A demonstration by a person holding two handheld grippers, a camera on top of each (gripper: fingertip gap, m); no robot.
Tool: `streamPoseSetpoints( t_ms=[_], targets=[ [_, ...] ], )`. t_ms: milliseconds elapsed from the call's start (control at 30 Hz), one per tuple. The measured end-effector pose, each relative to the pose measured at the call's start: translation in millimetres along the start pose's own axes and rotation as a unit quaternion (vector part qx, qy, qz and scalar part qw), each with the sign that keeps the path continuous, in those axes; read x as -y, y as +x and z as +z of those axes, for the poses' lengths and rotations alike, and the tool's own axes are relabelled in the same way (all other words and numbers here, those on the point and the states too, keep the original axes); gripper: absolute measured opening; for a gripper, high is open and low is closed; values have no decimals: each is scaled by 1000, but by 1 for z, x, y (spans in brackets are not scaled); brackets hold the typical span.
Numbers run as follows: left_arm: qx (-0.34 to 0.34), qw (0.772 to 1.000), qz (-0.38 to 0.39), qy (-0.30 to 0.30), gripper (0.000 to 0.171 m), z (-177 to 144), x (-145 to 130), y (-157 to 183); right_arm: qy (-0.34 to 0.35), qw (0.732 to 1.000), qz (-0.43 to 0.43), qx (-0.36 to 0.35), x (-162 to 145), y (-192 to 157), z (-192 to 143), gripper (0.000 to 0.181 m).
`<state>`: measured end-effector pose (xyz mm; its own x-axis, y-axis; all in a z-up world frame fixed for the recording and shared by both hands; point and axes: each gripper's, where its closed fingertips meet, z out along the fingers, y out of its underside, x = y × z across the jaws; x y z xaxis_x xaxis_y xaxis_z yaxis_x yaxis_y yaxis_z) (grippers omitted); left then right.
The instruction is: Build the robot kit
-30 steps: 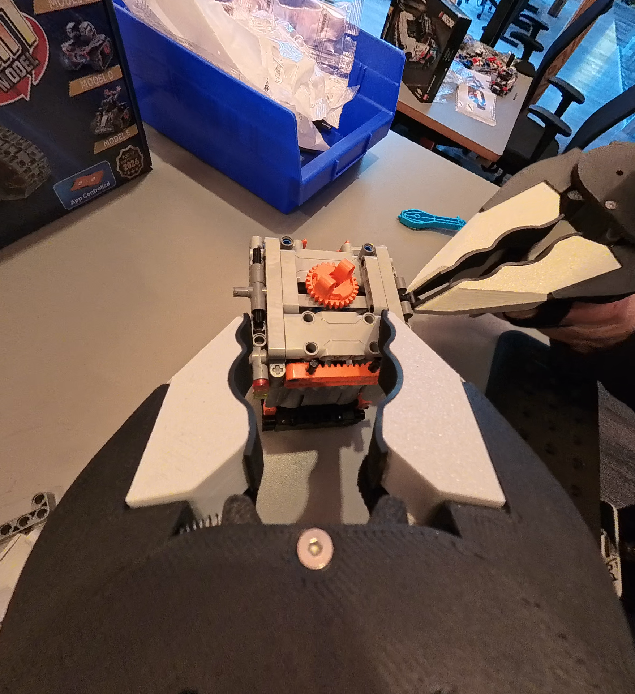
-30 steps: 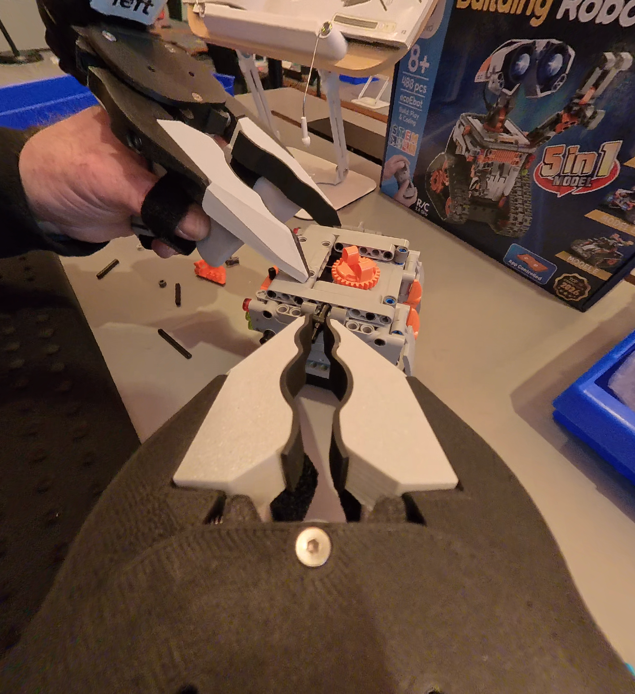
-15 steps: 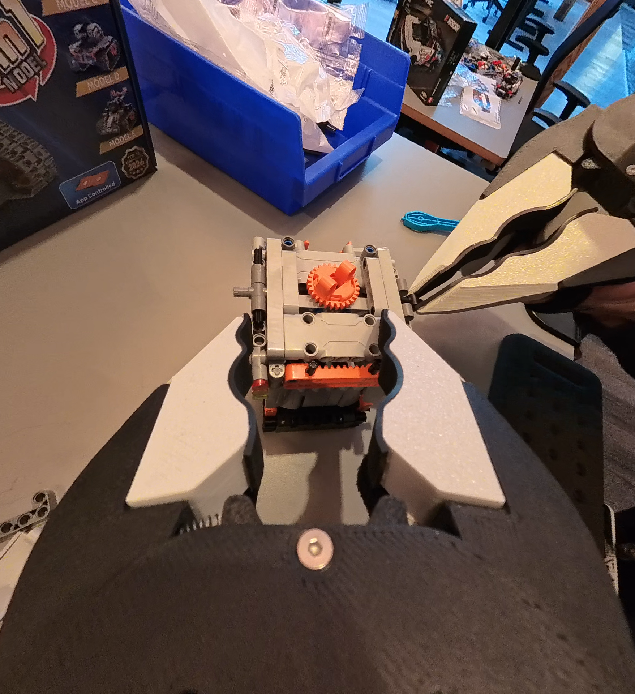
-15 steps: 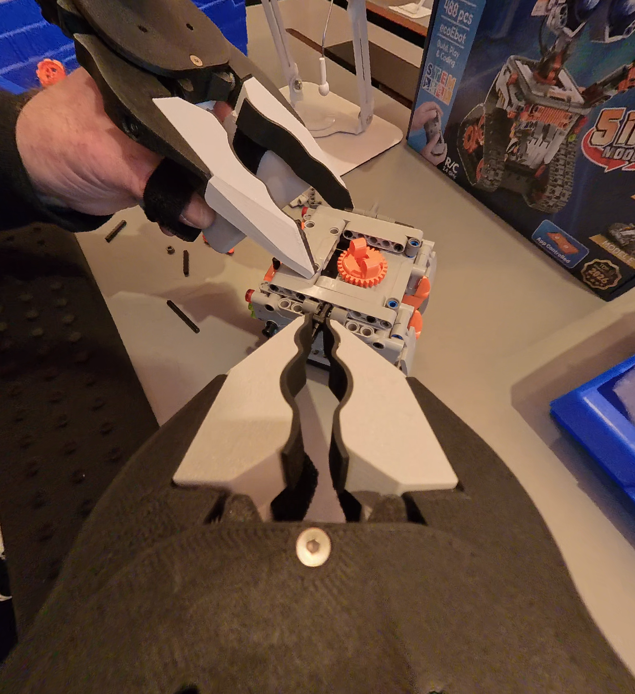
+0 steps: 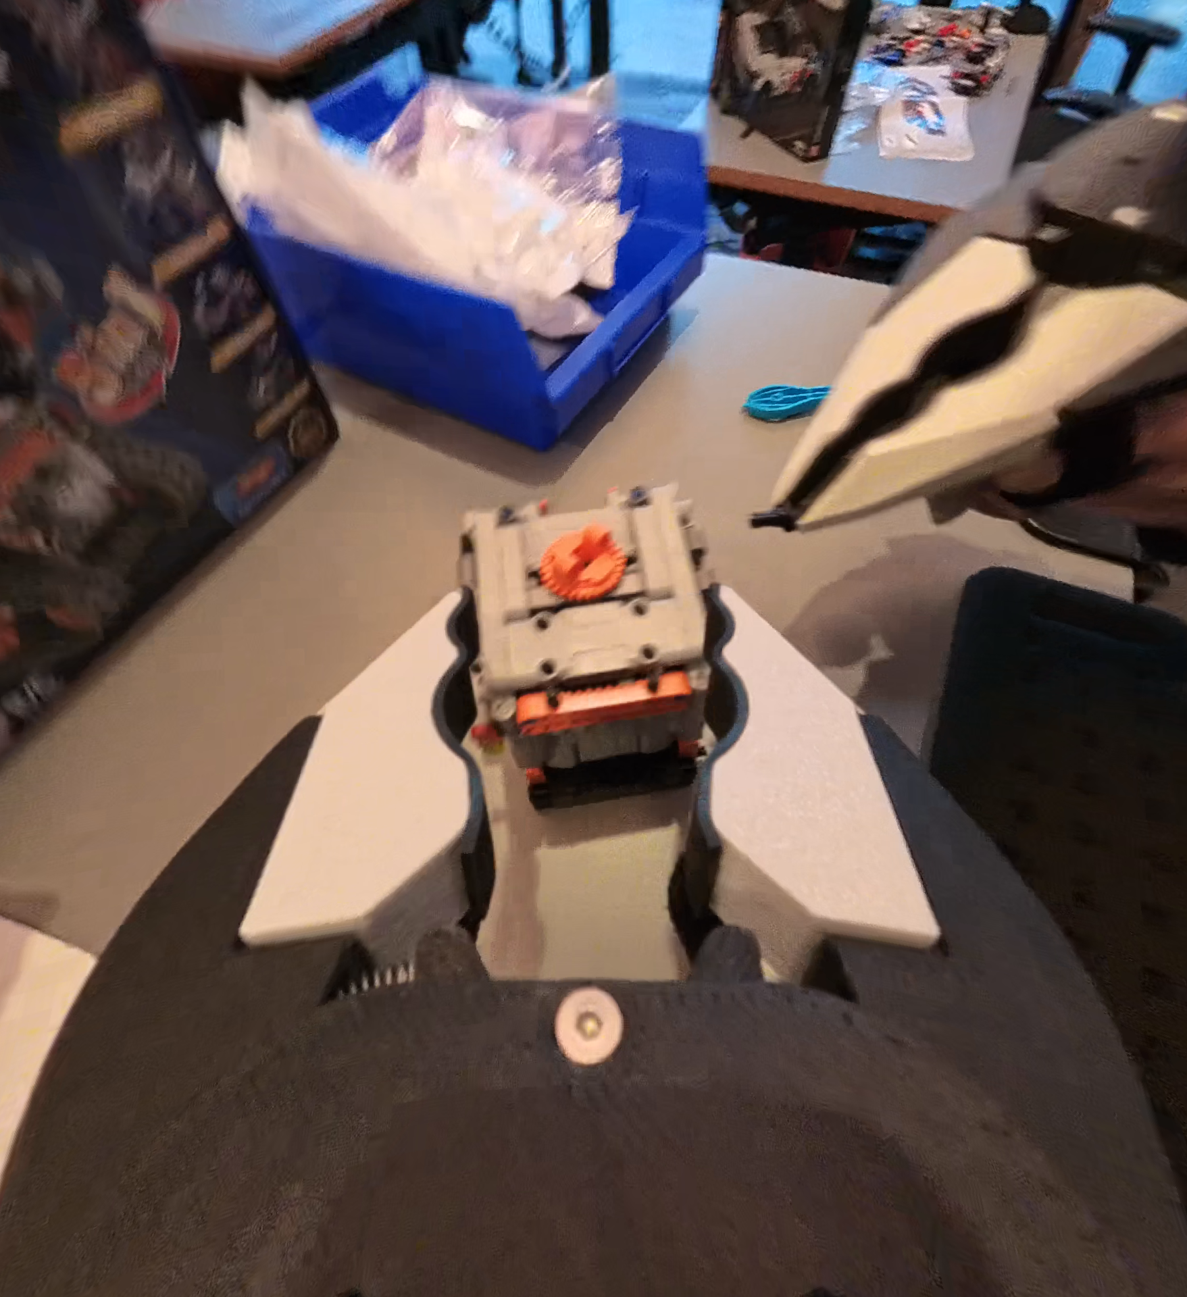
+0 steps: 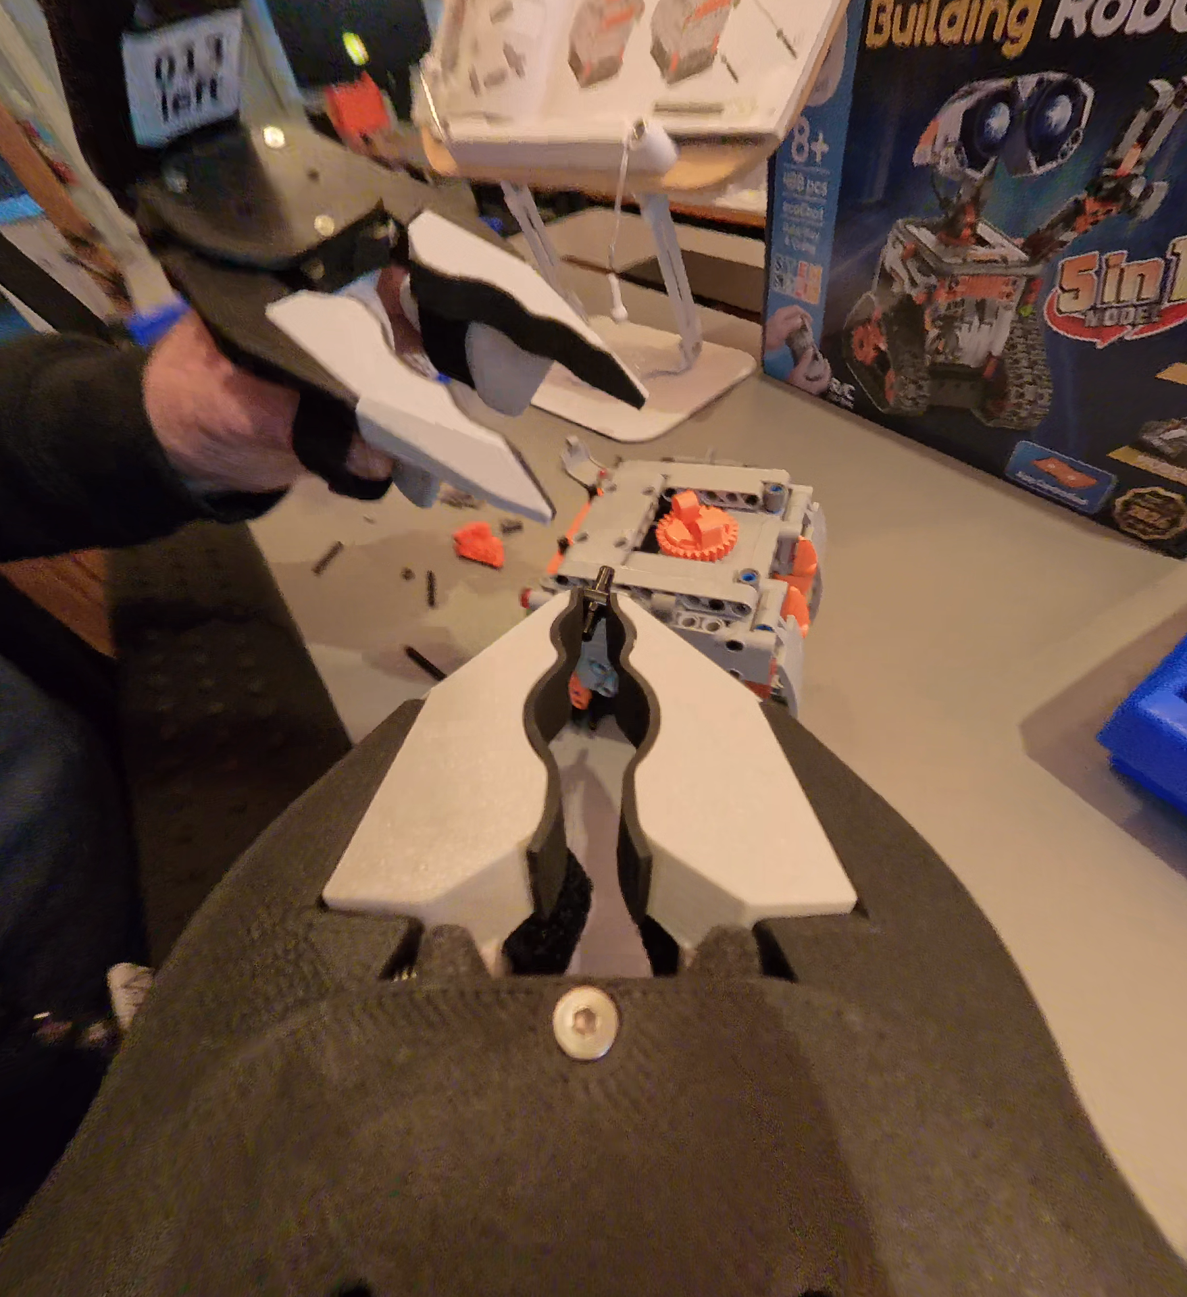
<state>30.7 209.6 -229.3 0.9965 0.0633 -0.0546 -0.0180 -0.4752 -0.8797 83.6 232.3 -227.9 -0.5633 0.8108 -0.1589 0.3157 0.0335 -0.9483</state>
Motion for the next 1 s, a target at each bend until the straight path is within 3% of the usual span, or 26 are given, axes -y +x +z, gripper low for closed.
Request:
streamPoseSetpoints(
  t_ms=[100, 200, 333, 600, 1000],
  targets=[
    [-29, 991, 128, 17, 51, -3, 18, 37, 15, 997, 38, 66, 8, -16, -4, 3],
    [-58, 970, 235, 10, 38, -1, 18, 64, 8, 991, 68, 112, 8, -26, -5, 3],
    [-69, 952, 300, 8, 17, -1, 13, 74, -5, 982, 97, 165, 8, -35, -8, 3],
    [-60, 943, 328, 8, 1, -4, 12, 73, 9, 973, 141, 180, 16, -34, -8, 5],
    [-63, 928, 367, 0, 1, -1, 10, 71, 16, 977, 152, 149, 15, -31, -12, 6]
  ],
)
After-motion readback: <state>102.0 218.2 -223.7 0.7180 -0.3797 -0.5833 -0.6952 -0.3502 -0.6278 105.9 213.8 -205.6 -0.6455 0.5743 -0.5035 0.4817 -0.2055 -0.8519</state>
